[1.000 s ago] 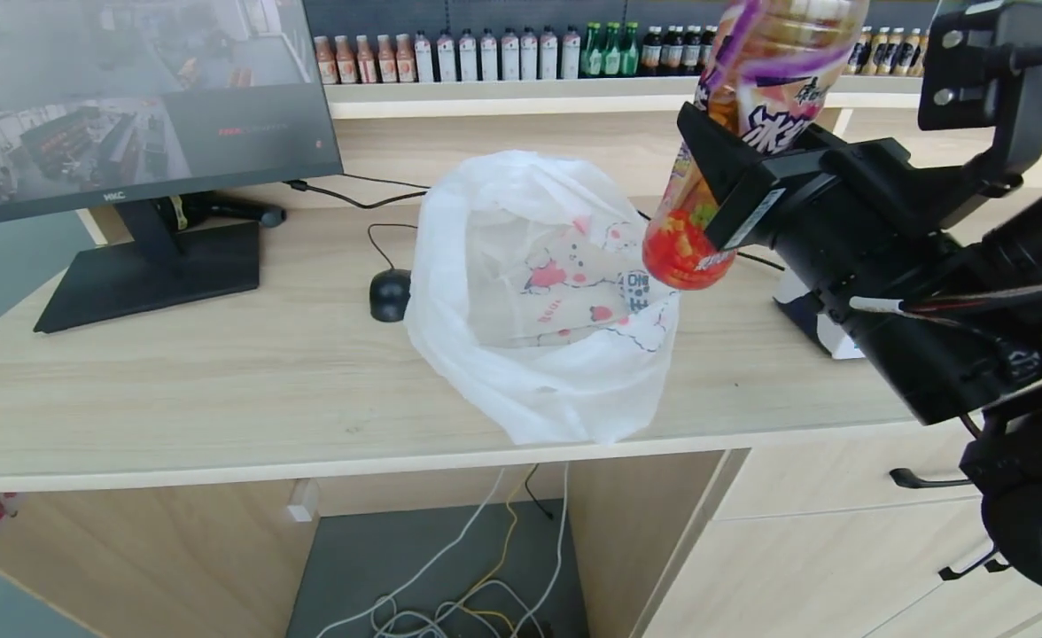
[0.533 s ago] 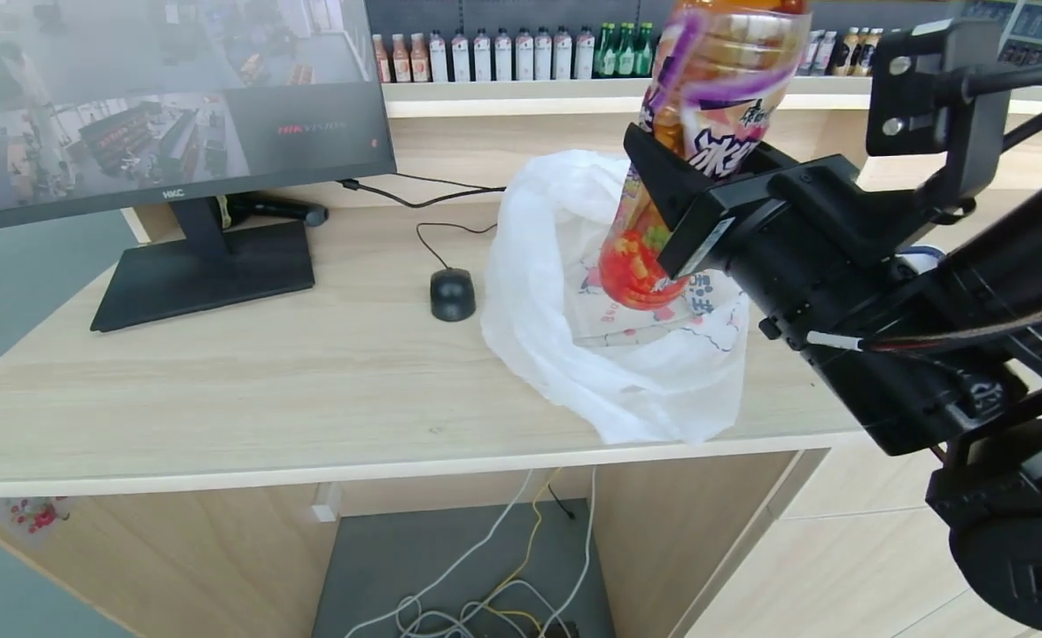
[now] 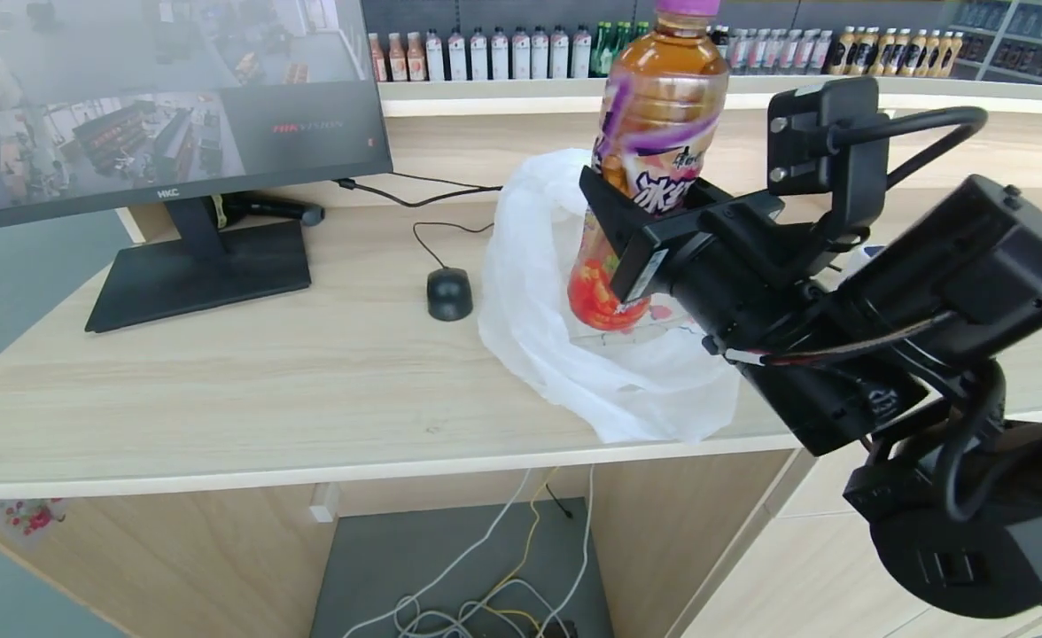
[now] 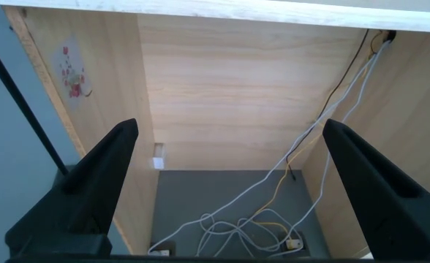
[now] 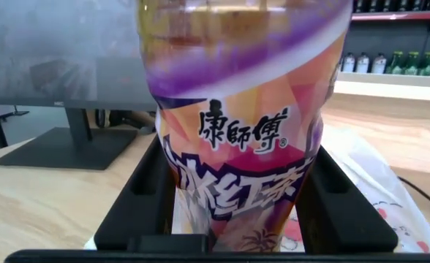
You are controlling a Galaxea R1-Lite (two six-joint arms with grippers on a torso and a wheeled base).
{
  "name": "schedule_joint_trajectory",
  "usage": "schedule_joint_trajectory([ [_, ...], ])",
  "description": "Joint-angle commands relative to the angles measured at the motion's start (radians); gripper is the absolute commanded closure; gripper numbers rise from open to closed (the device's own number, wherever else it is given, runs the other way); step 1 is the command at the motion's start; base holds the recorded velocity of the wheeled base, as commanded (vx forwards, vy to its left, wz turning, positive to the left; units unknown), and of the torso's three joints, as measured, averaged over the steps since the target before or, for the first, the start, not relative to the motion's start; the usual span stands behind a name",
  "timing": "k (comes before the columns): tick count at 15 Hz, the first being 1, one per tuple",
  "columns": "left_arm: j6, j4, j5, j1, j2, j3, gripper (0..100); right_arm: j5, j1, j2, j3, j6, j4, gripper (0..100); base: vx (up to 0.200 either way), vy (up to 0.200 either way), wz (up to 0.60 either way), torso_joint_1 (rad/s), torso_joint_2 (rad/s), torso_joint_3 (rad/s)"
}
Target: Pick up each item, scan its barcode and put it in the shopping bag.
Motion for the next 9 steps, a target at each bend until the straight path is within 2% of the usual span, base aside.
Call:
schedule_joint_trajectory([
  [1, 0.0, 0.0, 0.0, 0.0, 0.0, 0.0, 0, -0.007, -0.031, 0.058, -0.014, 0.003, -0.003, 100, 0.0, 0.0, 0.0, 0.0, 0.0, 0.0],
  [4, 0.0, 0.0, 0.0, 0.0, 0.0, 0.0, 0, -0.005, -0.088, 0.11, -0.086, 0.007, 0.008, 100, 0.0, 0.0, 0.0, 0.0, 0.0, 0.0],
  [9, 0.0, 0.0, 0.0, 0.0, 0.0, 0.0, 0, -0.001, -0.091, 0.171, -0.201, 0.047, 0.116, 100, 0.0, 0.0, 0.0, 0.0, 0.0, 0.0],
])
